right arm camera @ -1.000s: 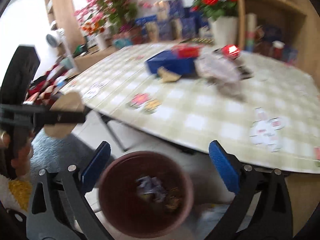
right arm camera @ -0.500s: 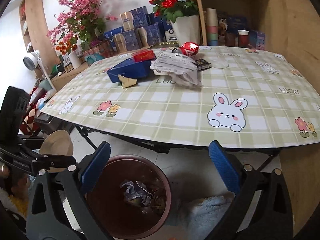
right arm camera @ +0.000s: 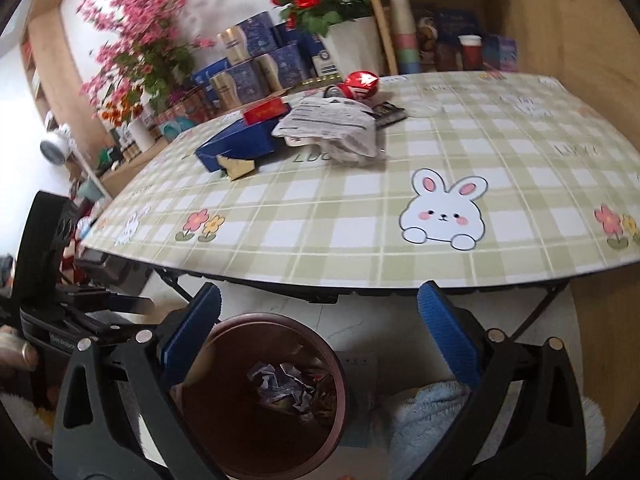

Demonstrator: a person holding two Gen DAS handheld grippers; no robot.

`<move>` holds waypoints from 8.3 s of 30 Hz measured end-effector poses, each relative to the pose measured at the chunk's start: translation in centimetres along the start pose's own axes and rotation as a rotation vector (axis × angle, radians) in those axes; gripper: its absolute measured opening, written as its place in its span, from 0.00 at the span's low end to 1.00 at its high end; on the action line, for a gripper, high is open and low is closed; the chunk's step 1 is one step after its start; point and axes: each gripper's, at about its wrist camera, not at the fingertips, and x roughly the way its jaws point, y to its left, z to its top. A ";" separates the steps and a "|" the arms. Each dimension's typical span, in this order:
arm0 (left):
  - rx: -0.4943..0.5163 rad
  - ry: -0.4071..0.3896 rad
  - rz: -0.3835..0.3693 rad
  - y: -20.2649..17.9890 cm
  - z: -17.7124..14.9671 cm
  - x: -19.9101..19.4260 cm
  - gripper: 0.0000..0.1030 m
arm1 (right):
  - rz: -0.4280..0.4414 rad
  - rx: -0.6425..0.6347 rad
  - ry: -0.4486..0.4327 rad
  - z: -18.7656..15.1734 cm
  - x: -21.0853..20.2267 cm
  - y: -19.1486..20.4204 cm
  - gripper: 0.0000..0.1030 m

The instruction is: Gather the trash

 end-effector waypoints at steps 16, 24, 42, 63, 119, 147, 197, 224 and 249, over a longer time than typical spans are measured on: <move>-0.307 -0.268 0.108 6.8 -2.1 -6.2 0.92 | -0.082 -0.054 -0.003 0.1 0.2 1.0 0.94; -0.323 -0.325 0.119 7.6 -2.2 -7.3 0.92 | -0.078 -0.047 -0.042 1.1 -0.6 0.8 0.95; -0.271 -0.393 0.143 8.5 6.8 -10.3 0.92 | -0.235 -0.153 -0.009 7.3 5.0 1.2 0.94; -0.286 -0.336 0.109 9.8 7.0 -6.8 0.92 | -0.077 -0.107 0.065 14.7 12.6 0.7 0.46; -0.297 -0.197 0.194 3.7 28.6 3.2 0.56 | -0.112 0.194 -0.220 11.6 1.2 -7.7 0.16; 0.077 -0.323 -0.030 0.3 5.3 -11.9 0.55 | 0.075 0.098 -0.179 6.8 -5.6 3.3 0.15; 0.051 0.130 -0.063 -1.6 -3.3 1.4 0.80 | 0.177 0.206 -0.143 3.1 -6.2 0.6 0.14; -0.268 -0.480 0.250 7.1 -4.7 -13.5 0.94 | 0.346 0.147 0.183 0.1 -2.6 8.2 0.14; -0.303 -0.445 0.239 8.4 -5.2 -12.1 0.94 | 0.070 0.135 0.562 -4.2 7.1 7.9 0.14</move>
